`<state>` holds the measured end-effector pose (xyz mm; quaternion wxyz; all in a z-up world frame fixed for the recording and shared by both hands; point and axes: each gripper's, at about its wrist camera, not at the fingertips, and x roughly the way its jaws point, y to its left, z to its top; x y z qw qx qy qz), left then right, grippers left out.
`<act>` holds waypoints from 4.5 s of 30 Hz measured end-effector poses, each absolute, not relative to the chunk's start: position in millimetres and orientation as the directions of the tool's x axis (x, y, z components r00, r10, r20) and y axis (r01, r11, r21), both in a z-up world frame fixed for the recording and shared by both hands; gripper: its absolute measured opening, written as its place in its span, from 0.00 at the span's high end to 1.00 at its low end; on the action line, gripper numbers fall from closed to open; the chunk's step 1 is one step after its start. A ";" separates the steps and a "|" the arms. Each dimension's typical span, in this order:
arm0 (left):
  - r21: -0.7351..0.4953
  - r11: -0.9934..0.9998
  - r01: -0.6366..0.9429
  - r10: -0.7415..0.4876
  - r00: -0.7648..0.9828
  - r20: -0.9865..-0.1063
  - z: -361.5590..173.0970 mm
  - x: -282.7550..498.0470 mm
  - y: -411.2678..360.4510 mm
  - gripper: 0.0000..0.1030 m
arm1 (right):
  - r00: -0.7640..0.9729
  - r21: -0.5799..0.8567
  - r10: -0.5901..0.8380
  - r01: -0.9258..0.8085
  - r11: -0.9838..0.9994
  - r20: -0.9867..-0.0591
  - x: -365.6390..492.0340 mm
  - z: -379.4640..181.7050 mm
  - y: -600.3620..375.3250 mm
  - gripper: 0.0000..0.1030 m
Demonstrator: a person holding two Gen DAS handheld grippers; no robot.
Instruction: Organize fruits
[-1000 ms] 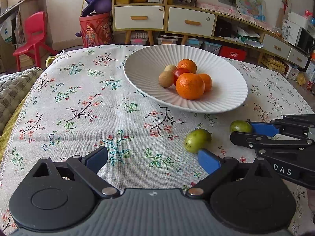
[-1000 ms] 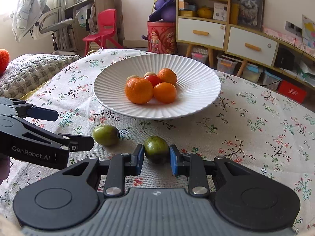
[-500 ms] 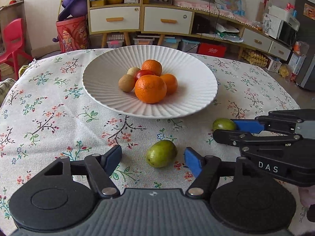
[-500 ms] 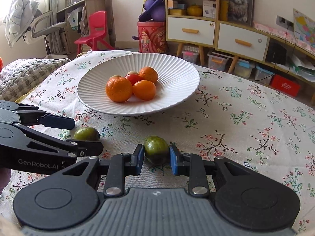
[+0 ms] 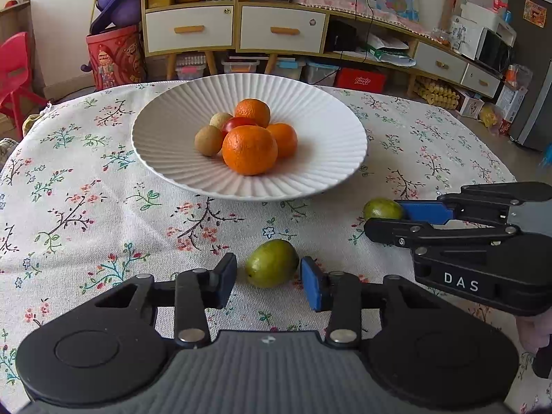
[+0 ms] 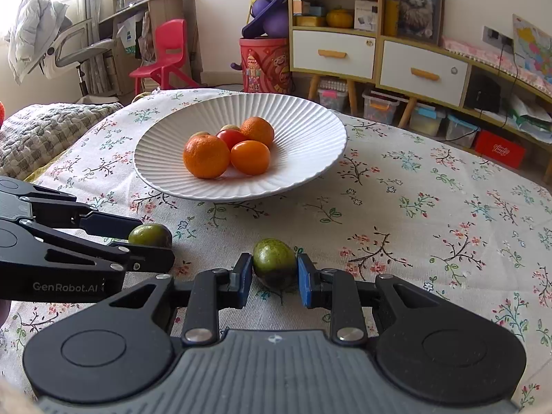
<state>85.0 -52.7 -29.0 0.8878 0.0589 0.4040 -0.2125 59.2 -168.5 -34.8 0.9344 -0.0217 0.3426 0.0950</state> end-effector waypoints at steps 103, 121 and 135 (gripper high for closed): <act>-0.039 0.936 0.350 -0.288 0.699 -0.655 12.2 109.8 -38.2 0.64 | 0.804 0.048 0.138 -0.136 0.990 -0.578 88.9 -2.2 -165.3 0.59; -0.042 0.956 0.289 -0.239 0.693 -0.680 15.4 79.7 -24.3 0.22 | 0.776 0.063 0.098 -0.076 0.995 -0.624 57.5 2.1 -164.0 0.29; -0.034 0.976 0.215 -0.174 0.676 -0.716 14.2 59.3 -16.2 0.11 | 0.724 0.032 0.028 -0.008 0.999 -0.689 37.6 -0.5 -163.3 0.11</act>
